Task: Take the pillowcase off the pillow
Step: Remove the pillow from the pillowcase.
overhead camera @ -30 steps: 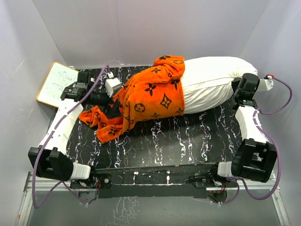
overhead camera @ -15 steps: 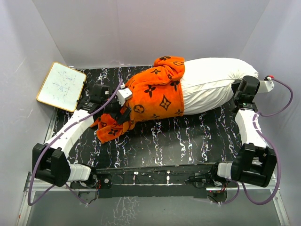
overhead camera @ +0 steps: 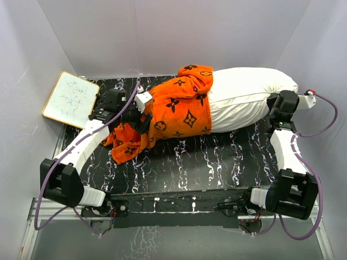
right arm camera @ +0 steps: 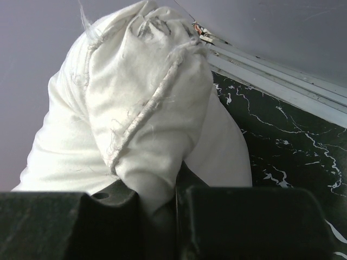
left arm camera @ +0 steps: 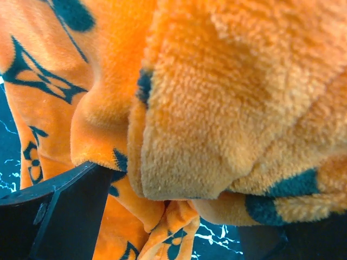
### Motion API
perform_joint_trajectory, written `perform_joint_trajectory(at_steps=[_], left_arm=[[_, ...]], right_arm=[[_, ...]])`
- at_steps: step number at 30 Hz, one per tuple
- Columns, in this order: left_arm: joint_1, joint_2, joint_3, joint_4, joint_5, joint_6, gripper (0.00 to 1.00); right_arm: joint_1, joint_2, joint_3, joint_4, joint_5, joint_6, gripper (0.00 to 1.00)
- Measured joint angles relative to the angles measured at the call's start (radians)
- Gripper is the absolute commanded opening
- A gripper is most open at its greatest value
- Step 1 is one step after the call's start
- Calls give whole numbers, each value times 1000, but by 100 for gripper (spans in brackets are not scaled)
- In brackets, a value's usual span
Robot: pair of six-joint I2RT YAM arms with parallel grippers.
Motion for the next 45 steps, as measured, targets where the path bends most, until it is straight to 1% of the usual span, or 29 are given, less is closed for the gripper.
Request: perform_joint_trajectory(at_steps=[1, 2, 3, 6, 8, 9, 12, 17, 20, 23, 26, 30, 37, 41, 45], left_arm=[[0, 5, 1, 0, 3, -1, 78], [0, 13, 1, -2, 3, 0, 73], [0, 28, 1, -2, 3, 4, 65], [0, 72, 0, -2, 0, 16, 33], [-2, 96, 0, -2, -7, 24, 6], [-2, 105, 0, -2, -13, 26, 0], [-2, 107, 2, -5, -42, 38, 0], [12, 64, 38, -32, -143, 78, 0], [64, 2, 87, -49, -202, 93, 0], [146, -73, 161, -44, -235, 101, 0], [196, -145, 186, -14, -262, 117, 0], [210, -212, 171, 56, -295, 146, 0], [212, -227, 155, 131, -353, 190, 0], [254, -227, 155, 150, -358, 214, 0], [390, -232, 96, 172, -281, 220, 0]], right_arm=[[0, 0, 0, 1, 0, 0, 8], [0, 0, 0, 2, -1, 0, 8], [0, 0, 0, 2, -1, 0, 8], [0, 0, 0, 4, -5, 0, 8], [0, -1, -1, 6, -6, 0, 8], [0, -2, -2, 10, -7, 0, 8], [0, -10, -14, 18, -5, 2, 8], [2, -11, -16, 18, 3, 3, 8], [4, -11, -16, 18, 8, 6, 8], [5, -12, -16, 18, 10, 12, 8], [18, -21, -18, 19, 8, 27, 8], [29, -51, -43, 21, 7, 34, 8], [31, -58, -56, 19, 7, 56, 8], [30, -62, -69, 19, -1, 95, 8], [30, -66, -77, 19, -50, 138, 8]])
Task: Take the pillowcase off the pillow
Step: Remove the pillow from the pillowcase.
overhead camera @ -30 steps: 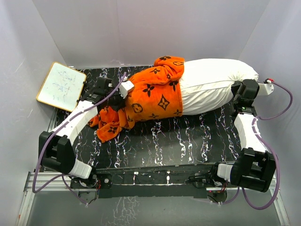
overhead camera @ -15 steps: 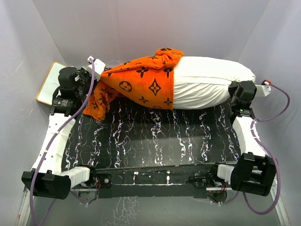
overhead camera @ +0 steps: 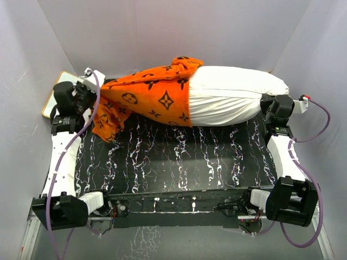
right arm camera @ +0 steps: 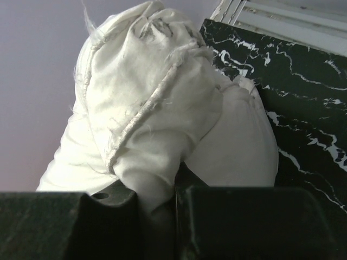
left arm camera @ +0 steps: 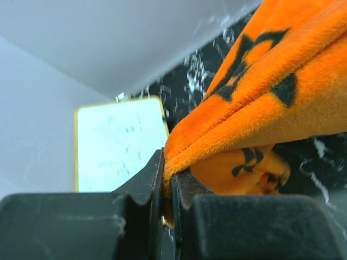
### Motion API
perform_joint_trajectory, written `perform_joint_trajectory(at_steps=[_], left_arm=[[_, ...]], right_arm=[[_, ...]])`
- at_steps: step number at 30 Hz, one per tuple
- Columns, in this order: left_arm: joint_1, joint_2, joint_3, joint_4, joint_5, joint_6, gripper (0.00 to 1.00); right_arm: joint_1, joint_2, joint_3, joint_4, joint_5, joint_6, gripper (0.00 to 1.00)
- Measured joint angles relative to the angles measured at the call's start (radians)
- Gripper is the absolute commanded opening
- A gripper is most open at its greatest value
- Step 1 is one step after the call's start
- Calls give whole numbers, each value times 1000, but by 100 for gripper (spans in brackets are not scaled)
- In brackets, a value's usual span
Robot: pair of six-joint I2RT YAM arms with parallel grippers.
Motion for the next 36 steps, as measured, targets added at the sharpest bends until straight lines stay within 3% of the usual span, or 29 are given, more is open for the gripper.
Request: perform_joint_trajectory(at_steps=[7, 15, 24, 31, 32, 33, 34, 36], left_arm=[[226, -2, -151, -20, 143, 6, 0], [272, 26, -150, -41, 200, -3, 0], [412, 110, -150, -141, 288, 89, 0], [430, 124, -135, -199, 333, 98, 1], [431, 138, -121, -224, 343, 107, 32], [434, 152, -105, -259, 358, 123, 85], [434, 159, -93, -293, 370, 143, 96], [424, 161, -74, -363, 354, 187, 97]], right_arm=[[0, 1, 0, -6, -76, 34, 8], [0, 2, -7, -7, -79, 39, 8], [0, 6, -56, 31, -117, 86, 8], [-12, 8, -69, 44, -139, 106, 8], [-15, 8, -74, 54, -147, 107, 8], [-19, 7, -86, 77, -159, 108, 8], [-25, 4, -106, 109, -173, 113, 8], [-43, 1, -163, 207, -199, 122, 8]])
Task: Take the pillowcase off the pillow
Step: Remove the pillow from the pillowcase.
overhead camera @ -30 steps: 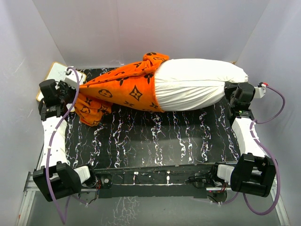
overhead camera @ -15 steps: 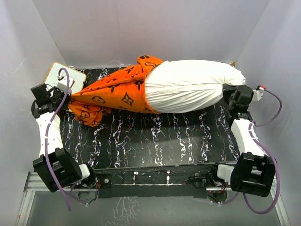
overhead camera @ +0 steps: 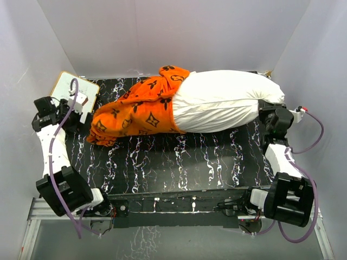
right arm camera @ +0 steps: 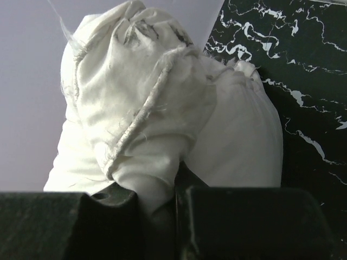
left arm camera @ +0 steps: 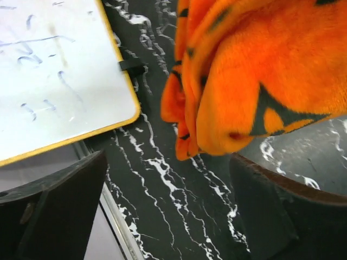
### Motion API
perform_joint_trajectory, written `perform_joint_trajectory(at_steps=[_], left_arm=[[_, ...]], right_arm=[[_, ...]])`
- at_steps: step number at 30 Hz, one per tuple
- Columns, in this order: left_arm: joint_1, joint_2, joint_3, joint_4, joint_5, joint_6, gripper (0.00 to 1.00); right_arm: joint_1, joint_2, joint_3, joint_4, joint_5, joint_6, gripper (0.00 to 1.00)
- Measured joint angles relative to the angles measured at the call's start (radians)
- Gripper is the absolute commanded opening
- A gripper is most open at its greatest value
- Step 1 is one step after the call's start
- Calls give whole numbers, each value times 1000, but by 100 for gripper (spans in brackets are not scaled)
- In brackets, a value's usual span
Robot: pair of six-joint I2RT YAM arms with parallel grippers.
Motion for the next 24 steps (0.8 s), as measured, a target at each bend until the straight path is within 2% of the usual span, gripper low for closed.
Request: perform_joint_trajectory(at_steps=[3, 6, 8, 11, 14, 16, 21, 24], left_arm=[[-68, -1, 47, -115, -18, 34, 97], [-213, 6, 152, -203, 9, 12, 96], [-290, 32, 264, -230, 37, -26, 93], [-345, 110, 445, -221, 63, -101, 92], [-393, 195, 529, -197, 58, -161, 97], [-435, 237, 524, -203, 54, -171, 97], [-588, 249, 365, -287, 24, -45, 97], [-616, 185, 233, -340, -2, 43, 97]], right_arm=[[-30, 10, -116, 226, -52, 7, 8], [-42, 55, -164, 423, -128, 8, 8], [-43, 82, -161, 505, -173, 3, 8], [-39, 87, -150, 567, -225, -23, 8], [-19, 79, -111, 532, -243, -76, 8], [-4, 45, -77, 431, -224, -128, 8], [14, -12, -30, 225, -172, -194, 8], [19, -21, 3, 100, -143, -216, 8]])
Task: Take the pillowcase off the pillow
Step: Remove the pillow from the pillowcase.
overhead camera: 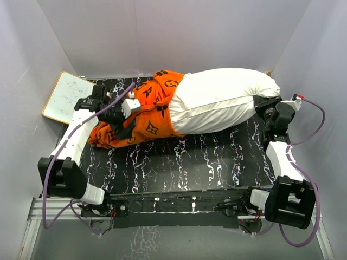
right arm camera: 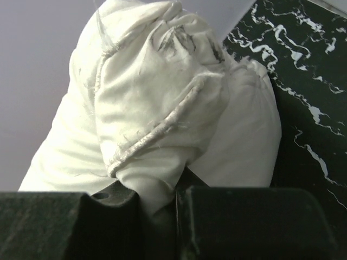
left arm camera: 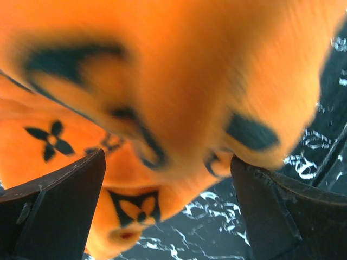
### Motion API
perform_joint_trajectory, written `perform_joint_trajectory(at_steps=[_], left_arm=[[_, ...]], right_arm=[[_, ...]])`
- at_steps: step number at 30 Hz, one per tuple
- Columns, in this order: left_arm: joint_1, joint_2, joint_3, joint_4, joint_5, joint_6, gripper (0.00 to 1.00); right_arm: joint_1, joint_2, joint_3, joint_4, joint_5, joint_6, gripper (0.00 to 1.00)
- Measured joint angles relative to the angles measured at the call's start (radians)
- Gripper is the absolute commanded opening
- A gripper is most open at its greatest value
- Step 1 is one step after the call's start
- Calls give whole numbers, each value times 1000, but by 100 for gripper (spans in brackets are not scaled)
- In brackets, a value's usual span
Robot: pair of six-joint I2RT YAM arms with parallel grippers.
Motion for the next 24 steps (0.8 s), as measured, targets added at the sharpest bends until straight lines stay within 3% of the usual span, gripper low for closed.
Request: perform_joint_trajectory(at_steps=[5, 9, 11, 14, 15, 16, 20, 24], left_arm=[[10, -207, -243, -4, -50, 86, 97], [10, -309, -349, 3, -58, 124, 95], [9, -321, -394, 48, -74, 116, 76], [10, -315, -475, 190, -145, 57, 19], [10, -311, -494, 235, -169, 32, 6], [10, -306, -511, 293, -200, 8, 2], [10, -289, -528, 500, -298, -59, 0], [10, -261, -486, 566, -328, -105, 0]], right_arm=[[40, -1, 99, -179, 65, -41, 8], [84, -31, 166, -298, 132, -86, 8], [92, -50, 194, -356, 150, -98, 8], [105, -69, 237, -427, 165, -113, 8], [107, -73, 243, -439, 169, -117, 8], [111, -80, 248, -452, 174, -121, 8], [116, -105, 251, -496, 192, -133, 8], [116, -118, 252, -525, 197, -140, 8]])
